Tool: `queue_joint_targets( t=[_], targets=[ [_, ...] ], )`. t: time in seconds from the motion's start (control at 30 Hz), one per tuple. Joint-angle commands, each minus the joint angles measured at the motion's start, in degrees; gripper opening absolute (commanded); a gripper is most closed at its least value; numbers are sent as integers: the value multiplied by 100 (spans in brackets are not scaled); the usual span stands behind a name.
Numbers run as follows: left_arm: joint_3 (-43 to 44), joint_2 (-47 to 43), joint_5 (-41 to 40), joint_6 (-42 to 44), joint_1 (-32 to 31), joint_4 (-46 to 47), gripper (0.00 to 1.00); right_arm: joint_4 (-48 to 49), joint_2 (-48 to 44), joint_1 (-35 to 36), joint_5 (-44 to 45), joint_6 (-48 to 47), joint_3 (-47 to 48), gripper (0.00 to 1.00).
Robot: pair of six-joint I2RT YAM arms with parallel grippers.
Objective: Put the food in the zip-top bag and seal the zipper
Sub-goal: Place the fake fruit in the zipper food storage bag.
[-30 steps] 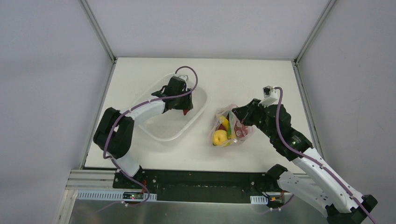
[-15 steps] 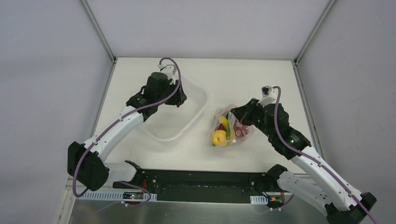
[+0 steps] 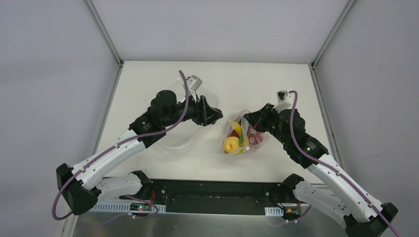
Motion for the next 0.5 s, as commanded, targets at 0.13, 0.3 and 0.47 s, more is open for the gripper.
queue_joint_targets(
  t=[0.13, 0.3, 0.47],
  targets=[
    [-59, 712, -11, -266, -582, 1410, 13, 388, -62, -20, 163, 210, 102, 0],
    [59, 1082, -321, -38, -824, 1317, 16, 388, -223, -20, 249, 325, 135, 0],
    [150, 1338, -787, 191, -949, 1022, 29, 389, -389, -21, 374, 387, 187, 0]
  ],
)
